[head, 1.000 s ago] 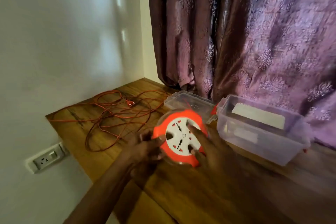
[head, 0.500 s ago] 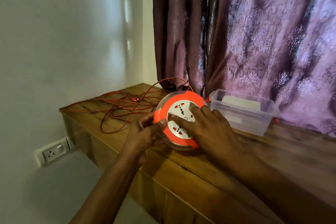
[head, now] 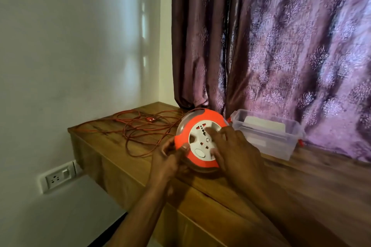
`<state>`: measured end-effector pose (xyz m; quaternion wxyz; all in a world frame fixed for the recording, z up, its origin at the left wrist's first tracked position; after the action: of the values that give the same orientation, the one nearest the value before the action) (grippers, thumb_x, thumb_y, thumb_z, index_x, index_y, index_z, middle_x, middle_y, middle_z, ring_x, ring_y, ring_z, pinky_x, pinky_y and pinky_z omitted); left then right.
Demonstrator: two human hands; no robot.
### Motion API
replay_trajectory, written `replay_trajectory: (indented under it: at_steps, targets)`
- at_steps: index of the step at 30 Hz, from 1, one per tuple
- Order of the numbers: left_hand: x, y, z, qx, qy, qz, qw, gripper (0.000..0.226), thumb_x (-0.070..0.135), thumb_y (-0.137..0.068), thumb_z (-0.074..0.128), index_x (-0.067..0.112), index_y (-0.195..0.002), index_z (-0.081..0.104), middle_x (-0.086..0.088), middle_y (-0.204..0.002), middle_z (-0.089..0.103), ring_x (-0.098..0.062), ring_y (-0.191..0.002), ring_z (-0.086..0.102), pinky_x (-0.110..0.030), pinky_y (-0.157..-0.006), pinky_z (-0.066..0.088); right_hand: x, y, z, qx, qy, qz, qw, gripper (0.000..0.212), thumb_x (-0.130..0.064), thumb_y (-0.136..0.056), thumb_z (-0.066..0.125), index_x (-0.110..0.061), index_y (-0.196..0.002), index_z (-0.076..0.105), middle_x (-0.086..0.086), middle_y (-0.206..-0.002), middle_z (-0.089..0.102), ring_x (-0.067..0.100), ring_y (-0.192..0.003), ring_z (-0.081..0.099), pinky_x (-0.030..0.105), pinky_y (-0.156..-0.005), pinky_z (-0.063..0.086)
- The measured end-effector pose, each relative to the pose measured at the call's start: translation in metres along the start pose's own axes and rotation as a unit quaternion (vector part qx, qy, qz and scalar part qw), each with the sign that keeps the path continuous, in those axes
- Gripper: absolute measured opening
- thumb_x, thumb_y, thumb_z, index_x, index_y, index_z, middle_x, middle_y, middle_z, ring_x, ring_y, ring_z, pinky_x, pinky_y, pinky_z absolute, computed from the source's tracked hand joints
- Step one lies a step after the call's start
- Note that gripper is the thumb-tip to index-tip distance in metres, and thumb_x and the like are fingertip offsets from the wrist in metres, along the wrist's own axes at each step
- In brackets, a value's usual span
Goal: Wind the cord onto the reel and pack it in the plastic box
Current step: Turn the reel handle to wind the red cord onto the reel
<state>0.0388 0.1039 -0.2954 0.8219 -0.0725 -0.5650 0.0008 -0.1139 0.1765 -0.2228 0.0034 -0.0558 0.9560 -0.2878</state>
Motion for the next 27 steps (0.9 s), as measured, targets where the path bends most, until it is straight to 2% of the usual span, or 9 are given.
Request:
replay_trajectory:
  at_steps: [3, 6, 10, 14, 16, 18, 21, 23, 27]
  targets:
    - [0.0, -0.008, 0.002, -0.014, 0.002, 0.0, 1.0, 0.02, 0.011, -0.091, 0.075, 0.026, -0.103, 0.074, 0.003, -0.089, 0.084, -0.017, -0.076, 0.082, -0.034, -0.06, 0.067, -0.001, -0.004, 0.009, -0.06, 0.056, -0.087, 0.993, 0.065, -0.038, -0.097, 0.046, -0.05, -0.146, 0.003, 0.009, -0.157, 0.013, 0.032, -0.14, 0.023, 0.045, -0.101, 0.041]
    - [0.003, -0.015, 0.004, -0.035, -0.012, 0.011, 0.999, 0.021, 0.009, -0.092, 0.075, 0.029, -0.099, 0.075, 0.005, -0.087, 0.085, -0.015, -0.076, 0.082, -0.029, -0.058, 0.065, -0.001, -0.013, 0.012, -0.076, 0.116, -0.135, 0.981, 0.064, -0.033, -0.098, 0.044, -0.049, -0.146, 0.005, 0.017, -0.152, 0.023, 0.037, -0.135, 0.032, 0.046, -0.094, 0.042]
    - [0.003, -0.024, 0.006, -0.033, -0.004, 0.023, 0.999, 0.025, 0.009, -0.091, 0.075, 0.025, -0.11, 0.074, -0.008, -0.108, 0.081, -0.03, -0.096, 0.08, -0.035, -0.063, 0.067, 0.004, -0.026, 0.014, -0.05, 0.163, -0.142, 0.975, 0.063, -0.043, -0.095, 0.046, -0.044, -0.148, 0.011, 0.016, -0.137, 0.048, 0.036, -0.116, 0.054, 0.044, -0.087, 0.047]
    - [-0.006, -0.03, 0.018, -0.024, 0.028, 0.023, 0.999, 0.023, 0.007, -0.089, 0.076, 0.026, -0.101, 0.077, -0.008, -0.098, 0.085, -0.029, -0.087, 0.082, -0.039, -0.062, 0.068, 0.024, -0.036, 0.013, 0.042, 0.001, 0.091, 0.995, 0.063, -0.073, -0.084, 0.038, -0.042, -0.138, 0.03, 0.004, -0.113, 0.068, 0.029, -0.098, 0.065, 0.038, -0.079, 0.05]
    - [-0.014, -0.033, 0.025, -0.014, 0.033, 0.01, 0.999, 0.023, 0.006, -0.091, 0.075, 0.024, -0.106, 0.077, -0.008, -0.093, 0.085, -0.029, -0.083, 0.083, -0.046, -0.069, 0.067, 0.038, -0.037, 0.021, 0.061, -0.117, 0.216, 0.967, 0.058, -0.073, -0.08, 0.045, -0.036, -0.124, 0.04, 0.009, -0.108, 0.068, 0.034, -0.098, 0.063, 0.04, -0.078, 0.05]
    - [-0.021, -0.037, 0.028, -0.005, 0.032, 0.003, 0.999, 0.029, 0.008, -0.091, 0.076, 0.018, -0.118, 0.075, -0.011, -0.101, 0.084, -0.034, -0.093, 0.081, -0.057, -0.082, 0.066, 0.043, -0.039, 0.028, 0.051, -0.179, 0.246, 0.951, 0.052, -0.066, -0.084, 0.049, -0.032, -0.122, 0.041, 0.011, -0.116, 0.064, 0.035, -0.103, 0.06, 0.043, -0.083, 0.051]
    - [-0.029, -0.042, 0.025, 0.016, 0.045, -0.01, 0.999, 0.04, 0.01, -0.09, 0.077, 0.015, -0.13, 0.07, -0.014, -0.117, 0.08, -0.037, -0.105, 0.077, -0.061, -0.091, 0.062, 0.038, -0.039, 0.023, 0.045, -0.105, 0.137, 0.984, 0.045, -0.047, -0.093, 0.048, -0.033, -0.134, 0.035, 0.005, -0.13, 0.059, 0.029, -0.11, 0.06, 0.042, -0.087, 0.053]
    - [-0.033, -0.045, 0.023, 0.019, 0.049, -0.01, 0.999, 0.041, 0.009, -0.09, 0.076, 0.013, -0.13, 0.07, -0.012, -0.115, 0.08, -0.034, -0.103, 0.078, -0.055, -0.086, 0.065, 0.032, -0.038, 0.029, -0.007, -0.042, 0.039, 0.998, 0.053, -0.036, -0.096, 0.048, -0.039, -0.143, 0.023, 0.001, -0.148, 0.038, 0.024, -0.128, 0.046, 0.042, -0.094, 0.05]
    - [-0.036, -0.051, 0.024, -0.003, 0.034, -0.013, 0.999, 0.037, 0.01, -0.092, 0.075, 0.012, -0.128, 0.071, -0.009, -0.111, 0.082, -0.026, -0.096, 0.081, -0.041, -0.074, 0.068, 0.032, -0.038, 0.042, -0.118, 0.031, -0.034, 0.992, 0.063, -0.039, -0.097, 0.049, -0.05, -0.145, 0.01, -0.001, -0.159, 0.008, 0.027, -0.144, 0.018, 0.047, -0.109, 0.037]
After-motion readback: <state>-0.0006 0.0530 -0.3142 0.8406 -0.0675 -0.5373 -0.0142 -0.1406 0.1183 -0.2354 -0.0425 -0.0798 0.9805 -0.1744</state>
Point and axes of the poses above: each hand's wrist, its own y-axis away from the middle knuckle, its own z-axis out of the palm, x = y × z, the point moved 7 cm from there along -y, towards the middle knuckle
